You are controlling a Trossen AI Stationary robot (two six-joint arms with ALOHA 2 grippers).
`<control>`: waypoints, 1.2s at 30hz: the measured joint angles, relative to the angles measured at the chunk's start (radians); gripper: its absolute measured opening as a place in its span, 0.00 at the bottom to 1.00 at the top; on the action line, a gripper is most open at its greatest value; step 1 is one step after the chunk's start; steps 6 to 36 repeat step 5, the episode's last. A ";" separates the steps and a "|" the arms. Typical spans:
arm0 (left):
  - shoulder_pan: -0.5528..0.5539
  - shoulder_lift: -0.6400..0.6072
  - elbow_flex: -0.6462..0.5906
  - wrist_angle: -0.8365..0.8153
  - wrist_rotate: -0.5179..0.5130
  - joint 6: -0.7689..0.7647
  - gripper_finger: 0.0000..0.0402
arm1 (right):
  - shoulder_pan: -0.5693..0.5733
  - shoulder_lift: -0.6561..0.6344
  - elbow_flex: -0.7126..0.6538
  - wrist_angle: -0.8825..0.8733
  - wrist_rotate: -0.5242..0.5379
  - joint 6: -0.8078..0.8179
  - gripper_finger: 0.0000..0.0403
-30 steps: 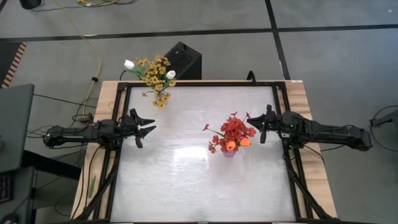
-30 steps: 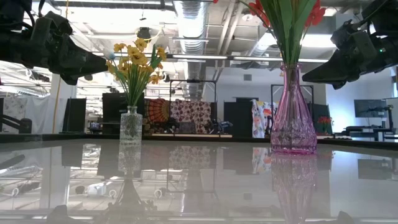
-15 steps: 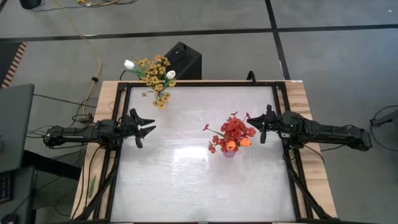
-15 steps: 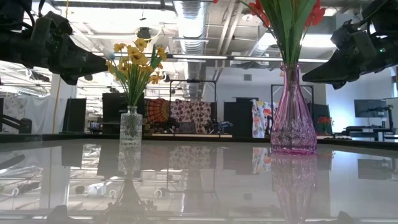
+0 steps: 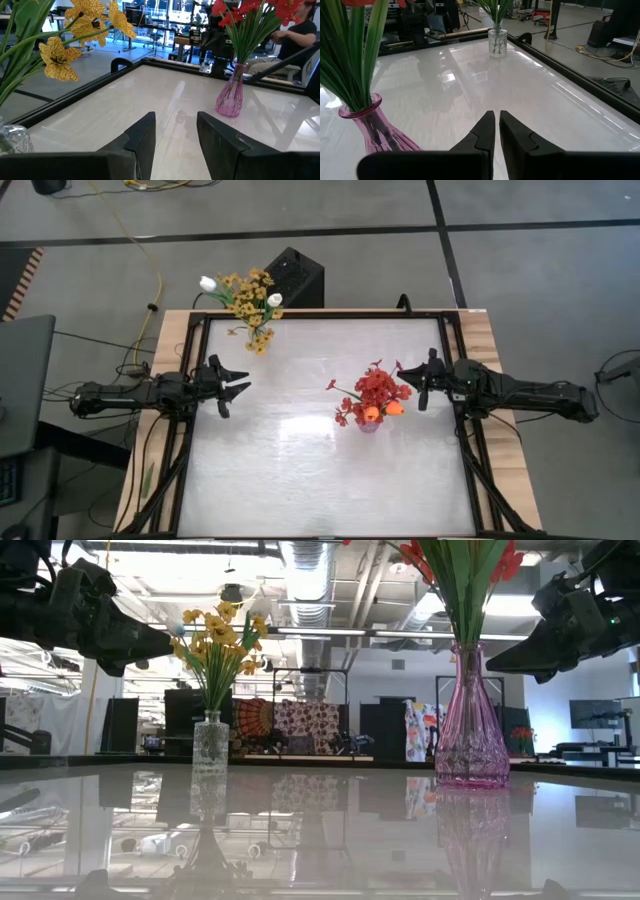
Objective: Sort flowers into vase by color
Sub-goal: Return to Home Position
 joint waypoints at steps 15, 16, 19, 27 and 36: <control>0.000 0.000 0.000 0.000 0.000 0.000 0.33 | 0.000 0.000 0.000 0.000 0.000 0.000 0.14; 0.000 0.000 0.000 0.000 0.000 0.000 0.33 | 0.000 0.000 0.000 0.000 0.000 0.000 0.14; 0.000 0.000 0.000 0.000 0.000 0.000 0.33 | 0.000 0.000 0.000 0.000 0.000 0.000 0.14; 0.000 0.000 0.000 0.000 0.000 0.000 0.33 | 0.000 0.000 0.000 0.000 0.000 0.000 0.14; 0.000 0.000 0.000 0.000 0.000 0.000 0.33 | 0.000 0.000 0.000 0.000 0.000 0.000 0.14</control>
